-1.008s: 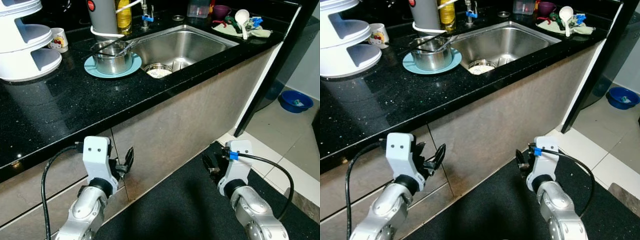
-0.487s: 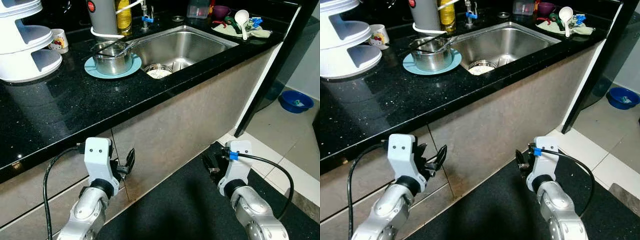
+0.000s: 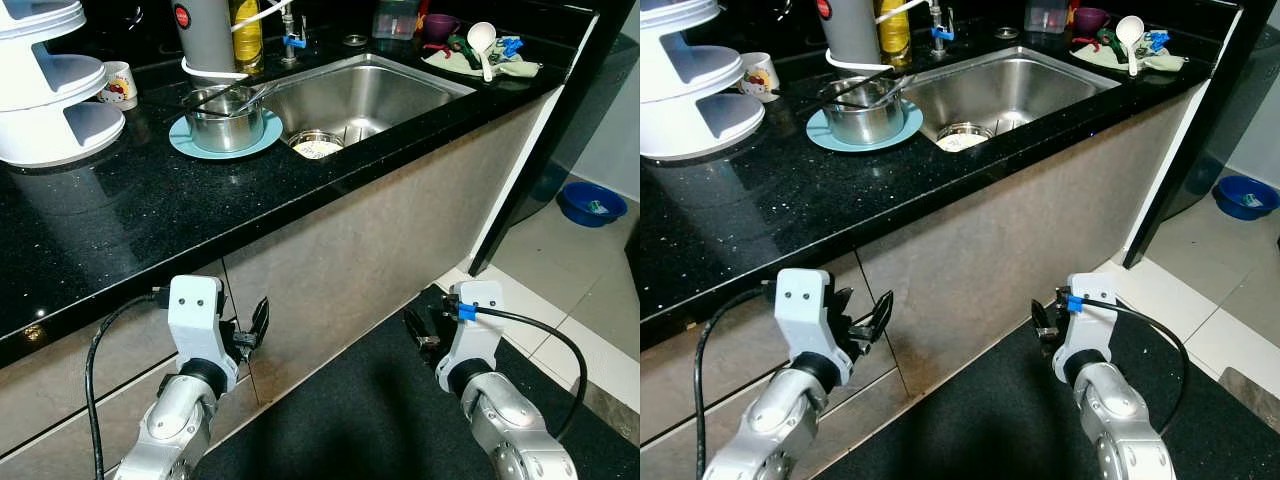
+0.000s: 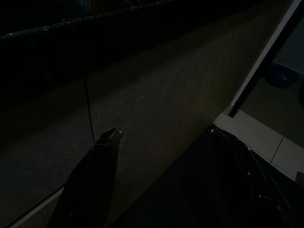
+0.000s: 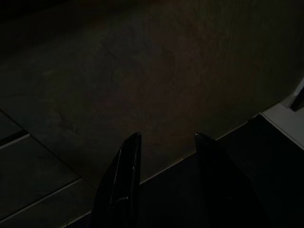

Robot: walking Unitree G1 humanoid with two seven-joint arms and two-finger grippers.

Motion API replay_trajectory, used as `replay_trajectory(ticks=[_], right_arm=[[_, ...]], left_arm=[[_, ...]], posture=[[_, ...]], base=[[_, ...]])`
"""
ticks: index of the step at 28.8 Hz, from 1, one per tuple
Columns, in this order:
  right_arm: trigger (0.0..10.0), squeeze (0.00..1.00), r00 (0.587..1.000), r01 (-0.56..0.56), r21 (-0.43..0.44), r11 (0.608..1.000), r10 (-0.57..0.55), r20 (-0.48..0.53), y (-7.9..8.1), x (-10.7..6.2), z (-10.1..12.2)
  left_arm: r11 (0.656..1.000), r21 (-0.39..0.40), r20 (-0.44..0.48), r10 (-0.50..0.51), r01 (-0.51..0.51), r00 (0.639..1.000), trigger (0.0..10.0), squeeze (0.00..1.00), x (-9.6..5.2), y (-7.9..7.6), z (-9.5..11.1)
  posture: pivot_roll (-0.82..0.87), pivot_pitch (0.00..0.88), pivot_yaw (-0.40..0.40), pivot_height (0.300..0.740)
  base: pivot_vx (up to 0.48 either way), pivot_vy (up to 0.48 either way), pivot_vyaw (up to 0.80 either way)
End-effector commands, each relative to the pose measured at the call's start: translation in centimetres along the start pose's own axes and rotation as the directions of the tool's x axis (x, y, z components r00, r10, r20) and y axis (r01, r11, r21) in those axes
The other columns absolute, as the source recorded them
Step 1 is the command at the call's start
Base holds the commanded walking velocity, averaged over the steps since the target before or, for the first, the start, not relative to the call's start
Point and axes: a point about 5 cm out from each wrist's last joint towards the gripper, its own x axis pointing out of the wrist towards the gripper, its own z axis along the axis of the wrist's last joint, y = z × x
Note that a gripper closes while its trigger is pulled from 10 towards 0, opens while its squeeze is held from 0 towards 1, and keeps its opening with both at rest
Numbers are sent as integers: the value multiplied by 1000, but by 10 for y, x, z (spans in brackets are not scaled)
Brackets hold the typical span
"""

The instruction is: Kitchen organization

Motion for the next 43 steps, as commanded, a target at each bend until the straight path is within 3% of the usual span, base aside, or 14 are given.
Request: replay_trajectory(ticks=[1,43], right_arm=[[10000,0,1000,9,8,1000,-9,-9,-1,0,-2],[10000,0,1000,4,19,1000,-3,-9,1,2,-1]], left_arm=[[1000,5,-13,21,-21,1000,10000,0,-1,3,-3],[999,13,-13,35,-34,999,10000,0,0,5,-1]], posture=[[-68,24,0,740],[-62,30,-6,740]], base=[[0,0,0],[0,0,0]])
